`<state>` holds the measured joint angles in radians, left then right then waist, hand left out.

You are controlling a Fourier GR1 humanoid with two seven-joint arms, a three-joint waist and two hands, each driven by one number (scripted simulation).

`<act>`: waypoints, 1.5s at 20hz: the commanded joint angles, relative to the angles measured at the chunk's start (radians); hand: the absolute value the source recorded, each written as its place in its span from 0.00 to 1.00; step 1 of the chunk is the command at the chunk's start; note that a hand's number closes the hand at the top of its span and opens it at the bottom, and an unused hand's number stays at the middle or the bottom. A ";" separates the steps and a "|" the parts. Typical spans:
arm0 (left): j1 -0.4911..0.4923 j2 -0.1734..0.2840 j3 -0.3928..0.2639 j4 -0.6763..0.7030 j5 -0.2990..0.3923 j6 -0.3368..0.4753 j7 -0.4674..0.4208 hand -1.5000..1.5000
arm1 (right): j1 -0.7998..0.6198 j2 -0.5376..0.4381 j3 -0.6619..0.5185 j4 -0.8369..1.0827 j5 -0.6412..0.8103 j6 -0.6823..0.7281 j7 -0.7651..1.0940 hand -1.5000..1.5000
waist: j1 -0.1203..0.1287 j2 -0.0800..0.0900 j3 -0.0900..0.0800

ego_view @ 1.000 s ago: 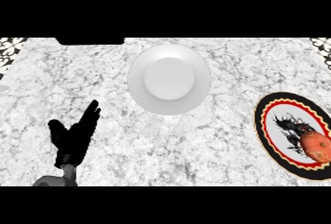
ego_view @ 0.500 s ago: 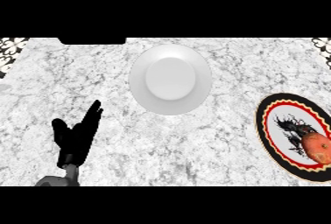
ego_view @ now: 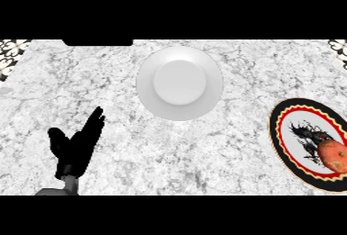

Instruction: Pick the squash from the plate and place it in the plate

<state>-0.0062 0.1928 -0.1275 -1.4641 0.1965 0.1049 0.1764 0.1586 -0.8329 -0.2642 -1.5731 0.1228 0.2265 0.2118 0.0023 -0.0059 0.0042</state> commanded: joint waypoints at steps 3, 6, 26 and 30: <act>0.107 -0.029 -0.035 0.001 -0.027 -0.003 -0.011 0.50 | 0.026 0.090 0.055 -0.045 0.050 0.015 0.042 0.00 | -0.002 0.004 -0.004; -0.057 -0.033 0.017 0.096 -0.025 0.001 0.045 0.50 | -0.020 0.116 0.047 -0.007 0.081 0.027 0.017 0.00 | -0.007 0.007 -0.004; 0.075 -0.049 0.013 -0.053 -0.063 -0.029 0.067 0.50 | -0.116 0.216 0.094 0.095 0.343 0.046 0.080 0.00 | 0.001 0.005 -0.004; 0.013 -0.092 0.003 0.002 -0.095 0.005 0.076 0.50 | -0.120 0.218 0.082 0.170 0.359 0.057 0.008 0.00 | -0.003 0.006 -0.004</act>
<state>0.0026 0.1321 -0.1003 -1.4848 0.1270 0.0873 0.2078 0.0438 -0.6060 -0.1653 -1.4394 0.4727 0.2494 0.2540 0.0020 -0.0062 0.0056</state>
